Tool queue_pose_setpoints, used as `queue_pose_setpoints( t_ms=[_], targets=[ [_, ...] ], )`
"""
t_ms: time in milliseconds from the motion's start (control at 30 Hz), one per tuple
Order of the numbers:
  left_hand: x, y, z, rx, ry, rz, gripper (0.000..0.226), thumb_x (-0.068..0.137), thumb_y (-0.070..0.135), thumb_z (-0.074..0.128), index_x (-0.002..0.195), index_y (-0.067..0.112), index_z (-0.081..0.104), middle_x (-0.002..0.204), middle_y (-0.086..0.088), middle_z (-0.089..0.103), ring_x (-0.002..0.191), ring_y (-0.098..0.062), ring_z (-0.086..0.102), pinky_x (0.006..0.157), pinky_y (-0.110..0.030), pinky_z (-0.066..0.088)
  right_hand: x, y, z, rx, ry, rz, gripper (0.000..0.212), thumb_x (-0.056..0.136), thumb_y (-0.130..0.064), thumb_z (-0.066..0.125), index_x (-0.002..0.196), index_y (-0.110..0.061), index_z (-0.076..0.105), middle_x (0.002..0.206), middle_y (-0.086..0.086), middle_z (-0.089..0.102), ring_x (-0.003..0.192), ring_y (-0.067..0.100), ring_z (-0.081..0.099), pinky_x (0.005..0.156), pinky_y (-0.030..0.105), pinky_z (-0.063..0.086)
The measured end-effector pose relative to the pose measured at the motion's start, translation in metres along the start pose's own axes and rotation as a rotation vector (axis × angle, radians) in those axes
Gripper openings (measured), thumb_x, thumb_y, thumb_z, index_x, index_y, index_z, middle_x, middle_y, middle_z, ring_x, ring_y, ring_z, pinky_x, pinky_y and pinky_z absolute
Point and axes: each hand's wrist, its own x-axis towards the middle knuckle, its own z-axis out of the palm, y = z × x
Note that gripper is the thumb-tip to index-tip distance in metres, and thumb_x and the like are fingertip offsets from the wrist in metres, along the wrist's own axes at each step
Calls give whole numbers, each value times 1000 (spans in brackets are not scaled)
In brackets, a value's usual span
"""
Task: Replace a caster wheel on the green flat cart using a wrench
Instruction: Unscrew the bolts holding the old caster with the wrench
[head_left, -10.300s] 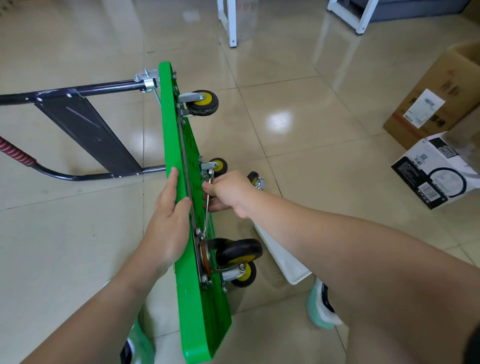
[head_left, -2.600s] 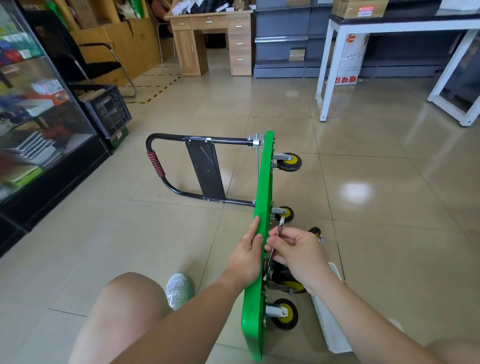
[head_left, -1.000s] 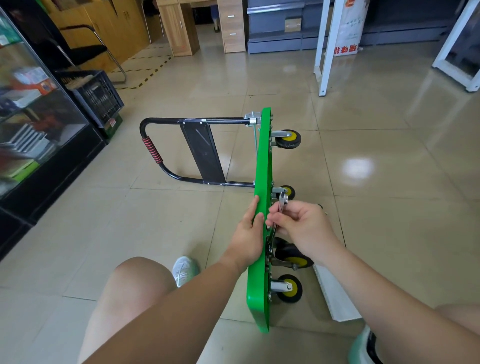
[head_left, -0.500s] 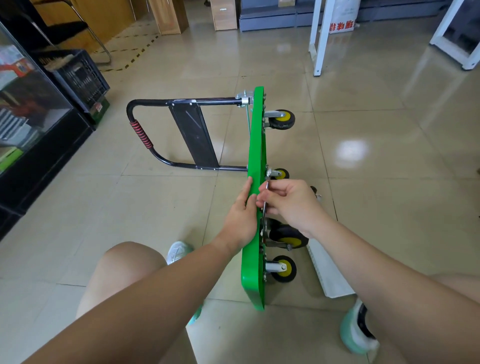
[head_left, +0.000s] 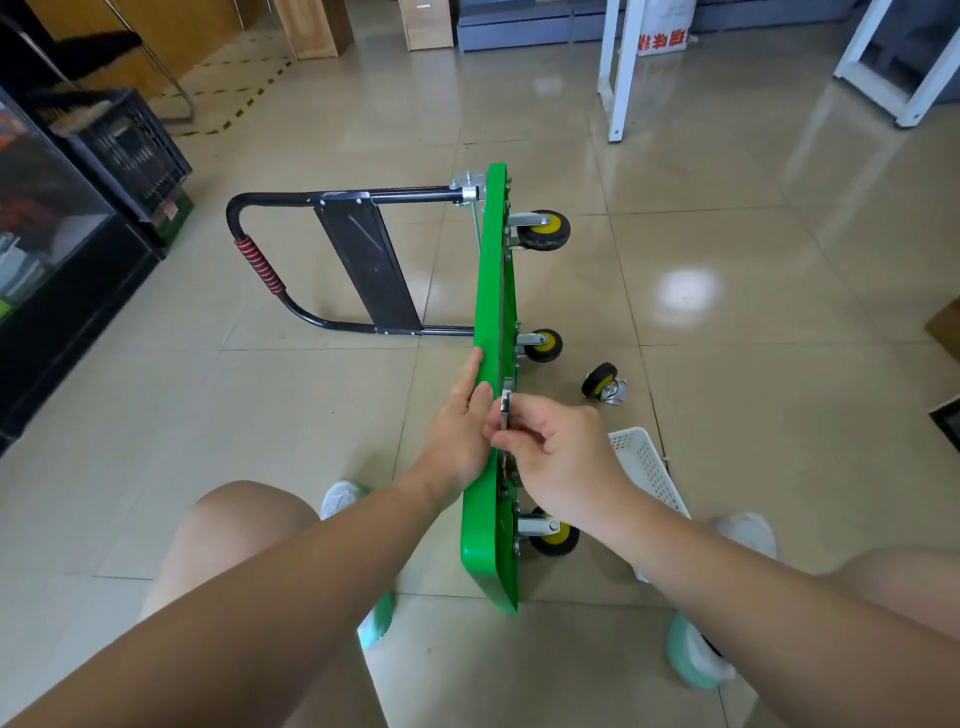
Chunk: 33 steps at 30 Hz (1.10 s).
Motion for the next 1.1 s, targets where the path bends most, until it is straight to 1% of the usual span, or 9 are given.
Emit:
queue_pose_setpoints(
  t_ms=[167, 233, 400, 533, 600, 700, 767, 867, 1100],
  targets=[
    [-5, 11, 3, -6, 33, 17, 40, 108, 34, 43, 139, 59, 47, 153, 3, 54, 100, -7, 61, 104, -35, 45, -24, 0, 4, -88, -2, -150, 16, 89, -12, 63, 96, -21, 74, 81, -23, 69, 80, -8, 66, 77, 6, 46],
    [-6, 13, 4, 34, 49, -13, 49, 110, 33, 38, 155, 54, 35, 142, 21, 50, 109, -5, 55, 102, -23, 37, -35, 1, 6, -136, 9, -239, 19, 89, -17, 56, 97, -20, 73, 87, -13, 71, 83, -1, 67, 78, 7, 48],
    [-6, 12, 4, 55, 45, -17, 51, 112, 31, 33, 160, 48, 28, 141, 24, 45, 117, 1, 52, 104, -19, 28, -46, 11, 4, -141, 10, -359, 21, 91, -9, 50, 95, -9, 71, 87, -7, 70, 81, 2, 68, 72, 21, 54],
    [-5, 11, 4, 47, 43, -11, 52, 111, 31, 35, 160, 49, 28, 147, 21, 46, 118, 4, 54, 109, -23, 33, -40, 16, -1, -139, 65, -400, 19, 82, 1, 74, 99, -7, 74, 90, -4, 76, 84, 1, 69, 81, 12, 51],
    [-3, 9, 5, 23, 46, -12, 53, 109, 35, 39, 159, 51, 29, 154, 7, 50, 129, -14, 57, 115, -34, 39, -29, 9, -6, -46, 114, -335, 20, 85, -4, 74, 103, -15, 75, 93, -6, 77, 87, 3, 72, 83, 18, 56],
    [-1, 7, 4, 55, 36, 6, 52, 112, 32, 36, 161, 46, 26, 148, 16, 49, 108, 20, 55, 92, -3, 37, -3, -8, -20, 309, 176, -27, 28, 89, -5, 72, 97, -31, 72, 95, -3, 78, 92, 18, 75, 88, 35, 60],
    [-1, 7, 5, 68, 40, 27, 52, 113, 32, 33, 163, 43, 23, 151, 19, 45, 115, 18, 49, 95, -6, 30, 16, -11, -34, 399, 132, 126, 24, 88, 0, 72, 90, -23, 73, 90, 6, 77, 91, 27, 75, 86, 40, 60],
    [1, 5, 5, 63, 40, 38, 52, 113, 33, 33, 163, 44, 23, 152, 21, 45, 131, 1, 45, 104, -20, 30, 33, -12, -39, 429, 10, 258, 15, 91, 3, 67, 89, -11, 70, 83, 9, 76, 86, 28, 76, 76, 34, 63],
    [-2, 10, 3, 86, 27, 44, 52, 113, 33, 34, 164, 40, 23, 161, 17, 39, 132, 8, 35, 105, -12, 24, 49, -5, -23, 334, -68, 331, 17, 94, 0, 64, 84, -13, 69, 77, 6, 76, 80, 21, 73, 77, 34, 63]
  ],
)
